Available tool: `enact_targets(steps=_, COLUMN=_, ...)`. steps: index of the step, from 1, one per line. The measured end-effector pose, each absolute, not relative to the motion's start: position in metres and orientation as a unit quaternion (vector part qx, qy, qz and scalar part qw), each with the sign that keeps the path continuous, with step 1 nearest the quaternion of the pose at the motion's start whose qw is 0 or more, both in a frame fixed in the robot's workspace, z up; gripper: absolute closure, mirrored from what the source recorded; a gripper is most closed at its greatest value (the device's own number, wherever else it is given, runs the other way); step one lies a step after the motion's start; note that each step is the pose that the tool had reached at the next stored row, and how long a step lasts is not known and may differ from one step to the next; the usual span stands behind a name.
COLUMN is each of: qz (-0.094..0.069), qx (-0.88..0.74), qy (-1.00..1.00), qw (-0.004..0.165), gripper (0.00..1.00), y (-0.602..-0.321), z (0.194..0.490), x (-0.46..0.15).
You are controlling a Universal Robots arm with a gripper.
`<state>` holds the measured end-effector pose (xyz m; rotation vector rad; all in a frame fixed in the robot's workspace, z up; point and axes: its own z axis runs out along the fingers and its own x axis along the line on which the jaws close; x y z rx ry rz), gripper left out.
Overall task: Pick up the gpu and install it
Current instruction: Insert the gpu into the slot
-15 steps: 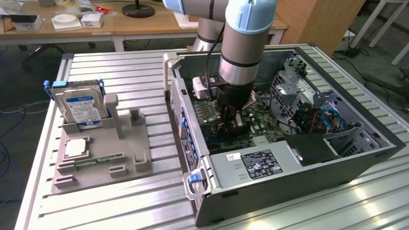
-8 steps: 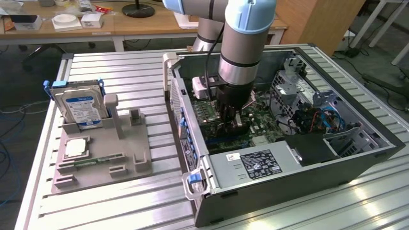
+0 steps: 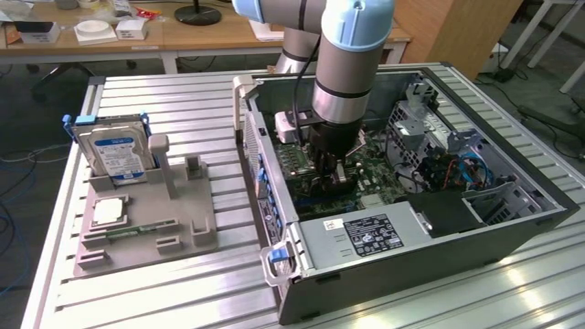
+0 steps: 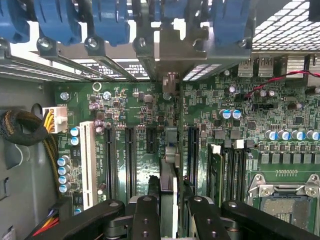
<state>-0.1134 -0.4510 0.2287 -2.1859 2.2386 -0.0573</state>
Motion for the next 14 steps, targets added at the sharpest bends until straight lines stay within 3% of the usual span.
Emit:
enact_targets(steps=9, qz=-0.018, qx=-0.698, qy=0.716, qw=0.008, gripper=0.73, y=-0.451, z=0.229, x=-0.114)
enact_targets(steps=10, qz=-0.018, qx=-0.698, qy=0.716, qw=0.007, gripper=0.66, y=-0.451, z=0.231, x=-0.114)
enact_targets(steps=14, qz=-0.018, qx=-0.698, qy=0.715, qw=0.007, gripper=0.66, y=-0.451, z=0.244, x=-0.114)
